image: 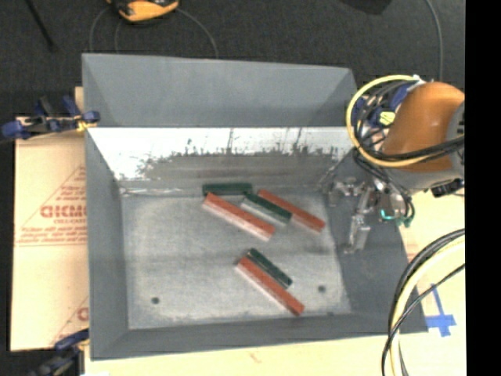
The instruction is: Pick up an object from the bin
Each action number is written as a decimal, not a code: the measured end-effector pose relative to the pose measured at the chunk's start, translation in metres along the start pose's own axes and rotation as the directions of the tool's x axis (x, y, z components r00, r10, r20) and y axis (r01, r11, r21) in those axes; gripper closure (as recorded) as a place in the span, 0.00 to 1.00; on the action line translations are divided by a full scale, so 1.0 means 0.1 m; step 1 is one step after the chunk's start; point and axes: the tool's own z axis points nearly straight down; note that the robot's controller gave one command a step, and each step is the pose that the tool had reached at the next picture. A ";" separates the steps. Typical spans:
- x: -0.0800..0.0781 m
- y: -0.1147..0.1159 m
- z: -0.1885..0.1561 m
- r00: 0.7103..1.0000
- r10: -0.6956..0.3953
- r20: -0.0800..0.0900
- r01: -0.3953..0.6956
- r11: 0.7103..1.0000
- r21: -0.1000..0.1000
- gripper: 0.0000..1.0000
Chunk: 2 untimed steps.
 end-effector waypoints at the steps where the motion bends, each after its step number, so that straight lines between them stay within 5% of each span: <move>1: 0.03 0.29 0.10 0.993 -0.120 0.001 0.120 0.993 0.003 0.00; 2: -0.49 0.16 0.58 0.938 -0.346 0.006 0.346 0.938 0.002 1.00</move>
Offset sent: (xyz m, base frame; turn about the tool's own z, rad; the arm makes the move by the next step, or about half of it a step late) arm 0.0469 0.0174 -0.0611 -0.3546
